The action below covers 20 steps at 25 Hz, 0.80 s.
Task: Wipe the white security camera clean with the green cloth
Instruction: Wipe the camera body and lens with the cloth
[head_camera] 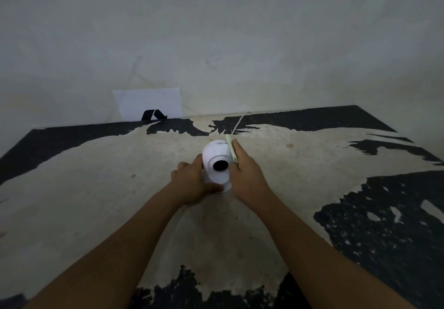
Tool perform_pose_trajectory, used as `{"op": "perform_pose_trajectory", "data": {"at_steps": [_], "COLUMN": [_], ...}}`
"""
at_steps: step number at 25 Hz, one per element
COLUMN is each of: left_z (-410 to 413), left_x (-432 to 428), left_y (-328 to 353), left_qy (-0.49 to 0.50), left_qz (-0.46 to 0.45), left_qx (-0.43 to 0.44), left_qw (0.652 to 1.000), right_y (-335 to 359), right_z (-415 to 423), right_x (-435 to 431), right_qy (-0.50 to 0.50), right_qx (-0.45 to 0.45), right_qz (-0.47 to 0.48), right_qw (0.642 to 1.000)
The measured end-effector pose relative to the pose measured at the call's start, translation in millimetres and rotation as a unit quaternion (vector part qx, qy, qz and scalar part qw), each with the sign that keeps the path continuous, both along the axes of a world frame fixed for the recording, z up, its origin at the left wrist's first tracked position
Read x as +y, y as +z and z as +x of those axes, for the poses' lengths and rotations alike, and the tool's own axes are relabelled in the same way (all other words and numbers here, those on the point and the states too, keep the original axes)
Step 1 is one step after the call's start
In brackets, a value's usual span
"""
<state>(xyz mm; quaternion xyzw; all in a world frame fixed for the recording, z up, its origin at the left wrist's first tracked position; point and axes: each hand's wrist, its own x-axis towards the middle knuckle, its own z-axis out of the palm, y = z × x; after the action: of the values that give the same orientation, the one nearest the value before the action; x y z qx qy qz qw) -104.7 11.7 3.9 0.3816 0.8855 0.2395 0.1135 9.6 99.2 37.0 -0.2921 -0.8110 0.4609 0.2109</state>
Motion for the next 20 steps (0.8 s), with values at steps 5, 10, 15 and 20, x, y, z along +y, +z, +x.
{"op": "perform_pose_trajectory", "data": {"at_steps": [5, 10, 15, 20], "left_z": [-2.6, -5.4, -6.0, -7.6], "left_x": [0.5, -0.1, 0.4, 0.8], "left_y": [-2.2, -4.5, -4.9, -9.0], "left_qy": [0.002, -0.007, -0.001, -0.003], "left_qz": [0.021, 0.009, 0.009, 0.019], "left_qx": [-0.010, -0.008, -0.002, -0.003], "left_qw": [1.000, 1.000, 1.000, 1.000], "right_y": [-22.3, -5.2, -6.3, -19.8], "right_z": [11.3, 17.8, 2.3, 26.9], "right_x": [-4.9, -8.3, 3.9, -19.8], "right_qy": [0.047, 0.032, 0.028, 0.046], "right_qx": [-0.050, -0.001, -0.024, -0.012], "right_qz": [-0.011, 0.006, -0.013, -0.021], "right_qw": [0.998, 0.999, 0.999, 0.999]}}
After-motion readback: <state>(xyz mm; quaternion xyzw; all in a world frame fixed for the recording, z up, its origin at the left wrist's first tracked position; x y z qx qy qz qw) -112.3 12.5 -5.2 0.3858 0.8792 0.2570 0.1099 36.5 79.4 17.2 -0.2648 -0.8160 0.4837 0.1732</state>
